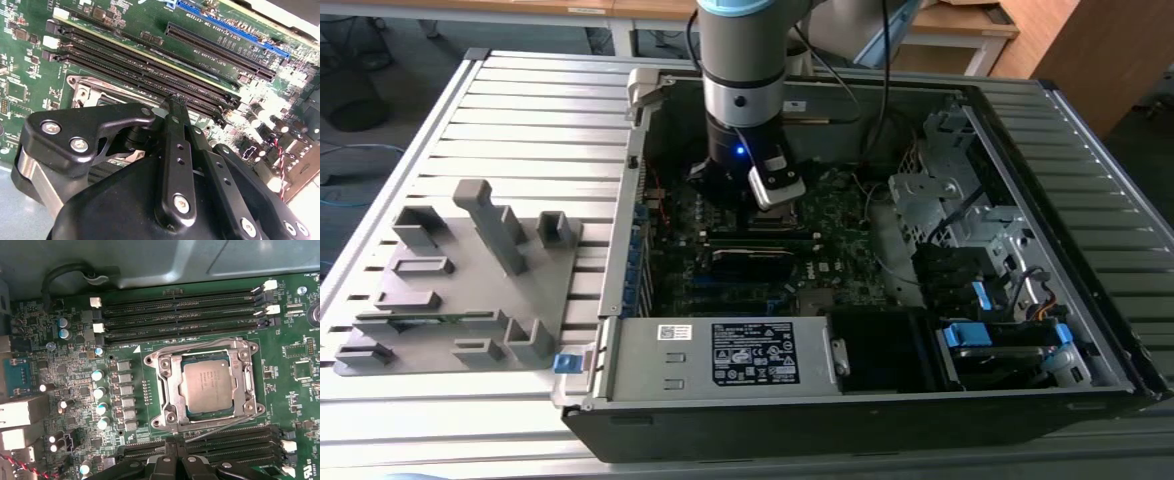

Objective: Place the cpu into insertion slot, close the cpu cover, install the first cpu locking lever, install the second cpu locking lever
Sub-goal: 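Install the second cpu locking lever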

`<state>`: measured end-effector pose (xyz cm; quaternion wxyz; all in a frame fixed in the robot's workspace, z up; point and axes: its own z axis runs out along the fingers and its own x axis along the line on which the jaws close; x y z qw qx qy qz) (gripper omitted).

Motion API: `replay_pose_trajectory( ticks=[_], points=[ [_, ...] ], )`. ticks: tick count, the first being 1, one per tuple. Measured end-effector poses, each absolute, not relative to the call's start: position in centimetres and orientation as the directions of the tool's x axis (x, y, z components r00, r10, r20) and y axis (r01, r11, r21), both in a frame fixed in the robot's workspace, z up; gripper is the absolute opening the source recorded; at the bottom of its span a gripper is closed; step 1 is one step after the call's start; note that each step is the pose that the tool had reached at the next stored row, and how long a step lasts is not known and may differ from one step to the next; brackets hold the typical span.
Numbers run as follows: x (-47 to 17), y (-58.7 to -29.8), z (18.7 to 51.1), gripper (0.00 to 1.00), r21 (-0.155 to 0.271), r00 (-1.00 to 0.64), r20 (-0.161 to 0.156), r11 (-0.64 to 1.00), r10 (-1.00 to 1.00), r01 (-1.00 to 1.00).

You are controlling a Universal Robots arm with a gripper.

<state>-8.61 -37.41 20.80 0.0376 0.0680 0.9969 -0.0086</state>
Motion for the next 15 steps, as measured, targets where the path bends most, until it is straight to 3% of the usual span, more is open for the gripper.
replay_pose_trajectory(
  ticks=[15],
  points=[
    [-9.14,-37.40,20.20,0.11,0.013,-0.988,-0.073,0.991,0.137,0.136]
  ],
)
